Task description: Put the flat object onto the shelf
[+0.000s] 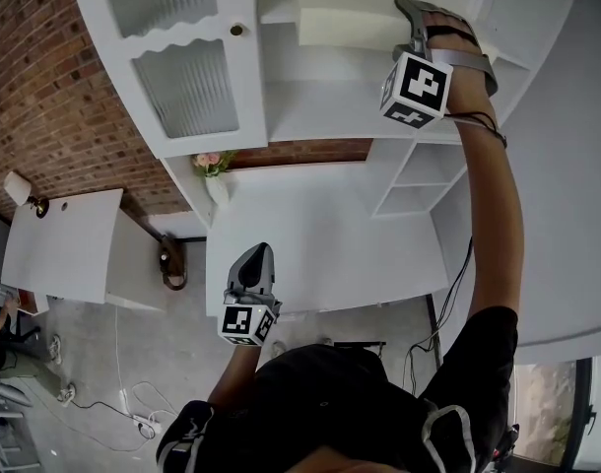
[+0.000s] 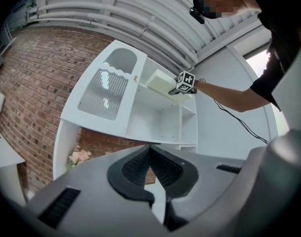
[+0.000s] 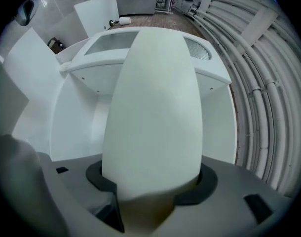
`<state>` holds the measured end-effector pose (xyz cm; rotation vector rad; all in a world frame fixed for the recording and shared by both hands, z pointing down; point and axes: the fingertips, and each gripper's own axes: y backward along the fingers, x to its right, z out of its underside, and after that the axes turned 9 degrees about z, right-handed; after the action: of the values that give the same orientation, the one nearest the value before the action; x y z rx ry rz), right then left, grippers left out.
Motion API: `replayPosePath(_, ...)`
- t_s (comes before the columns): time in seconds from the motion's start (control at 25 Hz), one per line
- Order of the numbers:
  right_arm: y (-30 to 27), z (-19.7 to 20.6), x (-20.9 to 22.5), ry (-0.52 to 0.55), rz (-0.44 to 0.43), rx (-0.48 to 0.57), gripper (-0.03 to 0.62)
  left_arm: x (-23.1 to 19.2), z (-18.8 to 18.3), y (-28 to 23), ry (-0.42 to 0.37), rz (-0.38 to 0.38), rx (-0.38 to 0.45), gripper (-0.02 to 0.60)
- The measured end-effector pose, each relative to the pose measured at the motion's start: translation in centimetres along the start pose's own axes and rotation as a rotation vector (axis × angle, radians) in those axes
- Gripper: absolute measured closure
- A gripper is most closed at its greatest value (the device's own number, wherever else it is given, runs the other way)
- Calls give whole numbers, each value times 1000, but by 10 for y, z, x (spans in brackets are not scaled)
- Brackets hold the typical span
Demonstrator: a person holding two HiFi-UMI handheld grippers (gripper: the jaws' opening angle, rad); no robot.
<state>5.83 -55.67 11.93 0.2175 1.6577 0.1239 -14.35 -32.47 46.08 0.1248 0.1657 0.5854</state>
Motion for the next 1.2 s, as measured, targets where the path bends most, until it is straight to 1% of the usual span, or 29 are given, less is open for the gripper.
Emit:
replayPosePath(0.08, -16, -1, -5, -15, -29, -4, 298, -3, 2, -1, 2, -7, -4, 572)
replayPosePath(0.2, -39, 1, -16, -61, -121, -27, 291, -8, 6, -4, 7, -15, -12, 572)
replayPosePath(0.36, -66, 4, -34, -28, -219, -67, 218, -10, 10, -7, 14, -15, -19, 572)
replayPosePath(0.44, -79, 3, -39, -20, -242, -79, 209, -12, 12, -9, 17, -16, -23, 572)
replayPosePath(0.6, -107, 0, -47, -36, -244, -90, 195, -16, 16, -11, 23, -24, -31, 572)
replayPosePath(0.72, -118, 0, -49, -42, -245, -99, 192, -19, 17, -11, 26, -33, -34, 571)
replayPosePath(0.92, -120, 0, -45, -54, -227, -85, 189, -24, 20, -10, 27, -45, -42, 572)
replayPosePath(1.04, -119, -1, -44, -60, -212, -57, 181, -18, 18, -9, 23, -37, -43, 571)
replayPosePath(1.2, -103, 1, -37, -97, -199, -31, 180, -9, 18, -4, 33, -25, -45, 572)
